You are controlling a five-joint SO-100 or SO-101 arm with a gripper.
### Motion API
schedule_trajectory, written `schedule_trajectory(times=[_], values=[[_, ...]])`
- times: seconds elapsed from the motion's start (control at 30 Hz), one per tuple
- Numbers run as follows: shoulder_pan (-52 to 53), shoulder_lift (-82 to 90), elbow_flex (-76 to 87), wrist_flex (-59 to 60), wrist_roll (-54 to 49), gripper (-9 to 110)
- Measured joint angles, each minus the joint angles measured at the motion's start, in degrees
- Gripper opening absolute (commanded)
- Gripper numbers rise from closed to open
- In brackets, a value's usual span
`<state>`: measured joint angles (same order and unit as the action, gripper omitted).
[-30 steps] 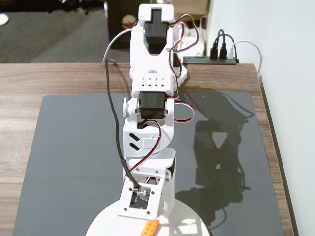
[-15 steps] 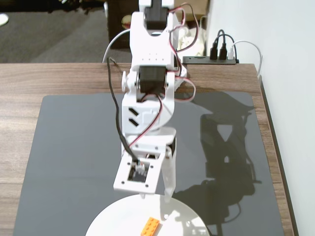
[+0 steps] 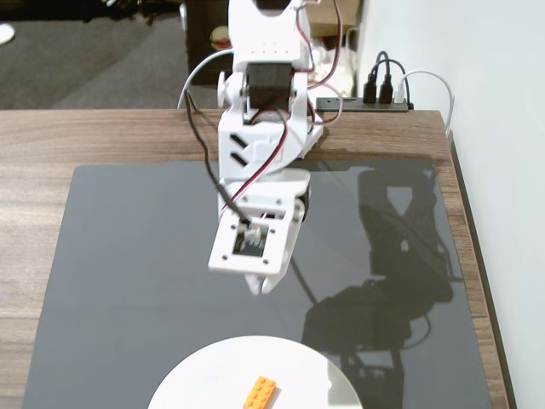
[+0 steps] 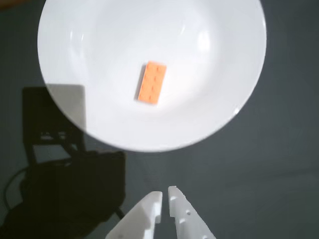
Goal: Grasp a lego block and put it on the plate.
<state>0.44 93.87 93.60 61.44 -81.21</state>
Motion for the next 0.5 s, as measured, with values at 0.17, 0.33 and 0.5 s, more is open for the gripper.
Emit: schedule_trajectory(times=[0.17, 0.33, 0.5], values=[[-0.9, 8.9, 9.1, -0.1, 0.4, 1], [-2.5, 18.0, 17.7, 1.0, -0.5, 1], [-4.0, 25.8, 25.8, 2.0, -1.0, 1]])
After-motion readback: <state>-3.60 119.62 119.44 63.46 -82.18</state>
